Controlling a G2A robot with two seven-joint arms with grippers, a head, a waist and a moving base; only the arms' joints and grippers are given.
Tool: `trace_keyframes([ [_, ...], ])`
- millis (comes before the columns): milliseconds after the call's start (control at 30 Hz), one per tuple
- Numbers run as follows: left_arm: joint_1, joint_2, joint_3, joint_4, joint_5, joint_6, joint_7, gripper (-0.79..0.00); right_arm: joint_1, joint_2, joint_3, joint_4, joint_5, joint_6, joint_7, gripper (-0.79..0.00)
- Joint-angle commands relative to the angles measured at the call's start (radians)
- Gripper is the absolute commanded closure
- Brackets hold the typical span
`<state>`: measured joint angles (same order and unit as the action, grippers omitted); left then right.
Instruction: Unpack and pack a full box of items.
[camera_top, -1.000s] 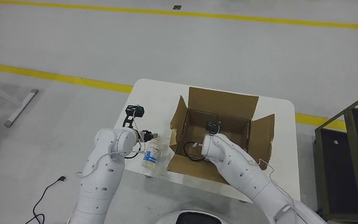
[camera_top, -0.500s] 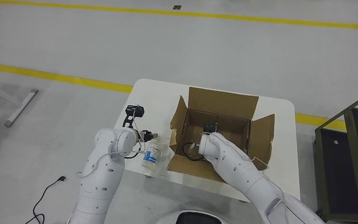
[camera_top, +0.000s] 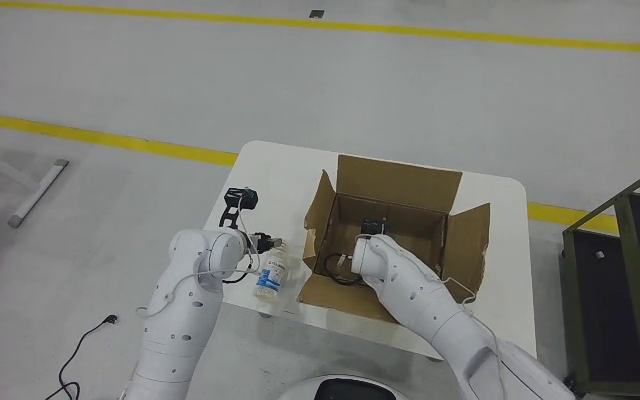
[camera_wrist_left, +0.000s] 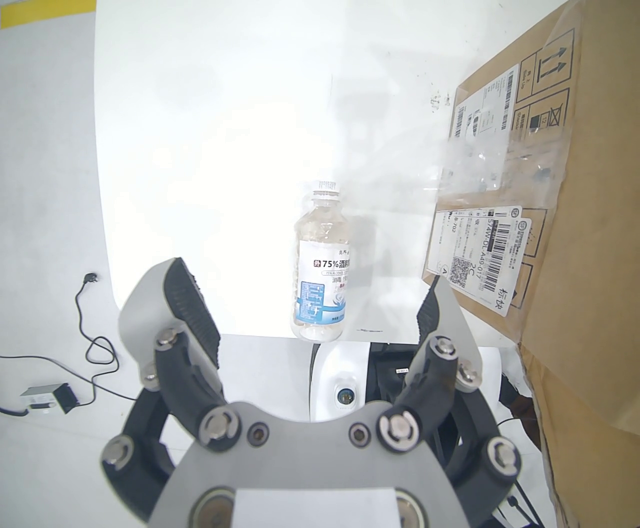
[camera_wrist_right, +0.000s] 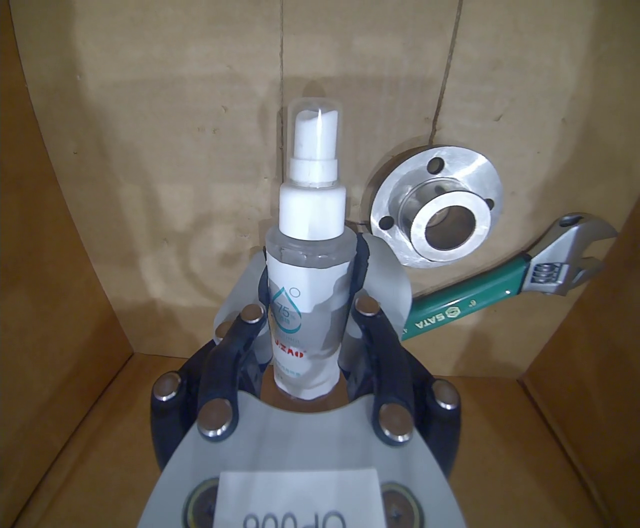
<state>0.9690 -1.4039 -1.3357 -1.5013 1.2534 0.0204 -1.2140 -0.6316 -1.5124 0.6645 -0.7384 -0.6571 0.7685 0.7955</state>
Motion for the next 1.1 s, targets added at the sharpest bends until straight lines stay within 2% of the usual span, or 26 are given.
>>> trace_keyframes([
  [0,0.0,0.0,0.0,0.0,0.0,0.0,0.0,-0.785,0.0,-0.003,0.006,-0.007,-0.002,-0.006,-0.021,0.0],
  [200,0.0,0.0,0.0,0.0,0.0,0.0,0.0,-0.785,-0.025,0.007,0.042,-0.111,-0.018,-0.017,-0.076,0.0],
  [367,0.0,0.0,0.0,0.0,0.0,0.0,0.0,-0.785,-0.098,0.047,0.116,-0.332,-0.074,0.007,-0.101,0.0],
  [500,0.0,0.0,0.0,0.0,0.0,0.0,0.0,-0.785,-0.223,0.099,0.226,-0.596,-0.149,0.01,-0.132,0.0],
  [533,0.0,0.0,0.0,0.0,0.0,0.0,0.0,-0.785,-0.287,0.119,0.279,-0.706,-0.17,-0.008,-0.141,0.0],
  [633,0.0,0.0,0.0,0.0,0.0,0.0,0.0,-0.785,-0.447,0.158,0.423,-0.95,-0.174,-0.099,-0.179,0.0],
  [733,0.0,0.0,0.0,0.0,0.0,0.0,0.0,-0.785,-0.601,0.183,0.568,-1.116,-0.123,-0.217,-0.243,0.0],
  [833,0.0,0.0,0.0,0.0,0.0,0.0,0.0,-0.785,-0.701,0.191,0.673,-1.179,-0.046,-0.281,-0.317,0.0],
  [1067,0.0,0.0,0.0,0.0,0.0,0.0,0.0,-0.785,-0.701,0.191,0.673,-1.179,-0.046,-0.281,-0.317,0.0],
])
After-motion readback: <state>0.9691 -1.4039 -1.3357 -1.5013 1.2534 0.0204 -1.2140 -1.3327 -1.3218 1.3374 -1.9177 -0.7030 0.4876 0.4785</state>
